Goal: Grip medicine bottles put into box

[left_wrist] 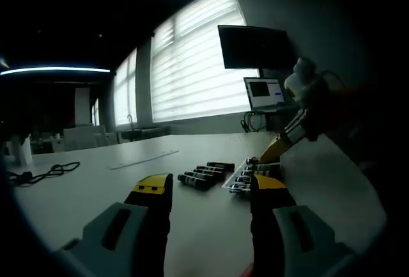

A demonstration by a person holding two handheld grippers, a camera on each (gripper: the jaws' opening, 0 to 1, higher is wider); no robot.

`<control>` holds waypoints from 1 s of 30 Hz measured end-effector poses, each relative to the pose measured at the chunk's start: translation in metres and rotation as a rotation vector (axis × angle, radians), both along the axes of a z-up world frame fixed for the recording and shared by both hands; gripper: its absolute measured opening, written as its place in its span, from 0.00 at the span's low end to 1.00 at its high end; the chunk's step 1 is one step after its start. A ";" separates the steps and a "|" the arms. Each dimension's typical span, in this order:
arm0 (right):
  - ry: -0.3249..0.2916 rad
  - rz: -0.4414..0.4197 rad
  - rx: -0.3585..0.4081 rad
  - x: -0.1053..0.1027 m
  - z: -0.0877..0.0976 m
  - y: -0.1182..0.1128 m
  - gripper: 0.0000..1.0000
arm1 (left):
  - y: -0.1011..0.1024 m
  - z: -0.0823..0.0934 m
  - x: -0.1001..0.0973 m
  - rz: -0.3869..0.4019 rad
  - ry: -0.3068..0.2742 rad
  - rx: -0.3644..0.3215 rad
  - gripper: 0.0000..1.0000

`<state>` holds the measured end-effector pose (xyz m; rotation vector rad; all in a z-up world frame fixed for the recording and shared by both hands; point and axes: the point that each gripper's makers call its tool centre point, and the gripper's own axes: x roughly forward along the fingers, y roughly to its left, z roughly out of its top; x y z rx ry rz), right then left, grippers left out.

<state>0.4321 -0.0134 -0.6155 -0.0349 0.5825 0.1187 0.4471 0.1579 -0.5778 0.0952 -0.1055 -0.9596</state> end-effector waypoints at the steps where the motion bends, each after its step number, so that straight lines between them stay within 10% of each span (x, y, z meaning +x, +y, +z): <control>1: -0.007 0.001 0.003 0.001 0.002 0.000 0.06 | 0.000 0.000 0.000 0.000 0.000 0.000 0.42; 30: -0.023 -0.010 -0.021 -0.002 -0.004 -0.006 0.00 | 0.001 0.000 0.000 0.005 0.001 0.001 0.42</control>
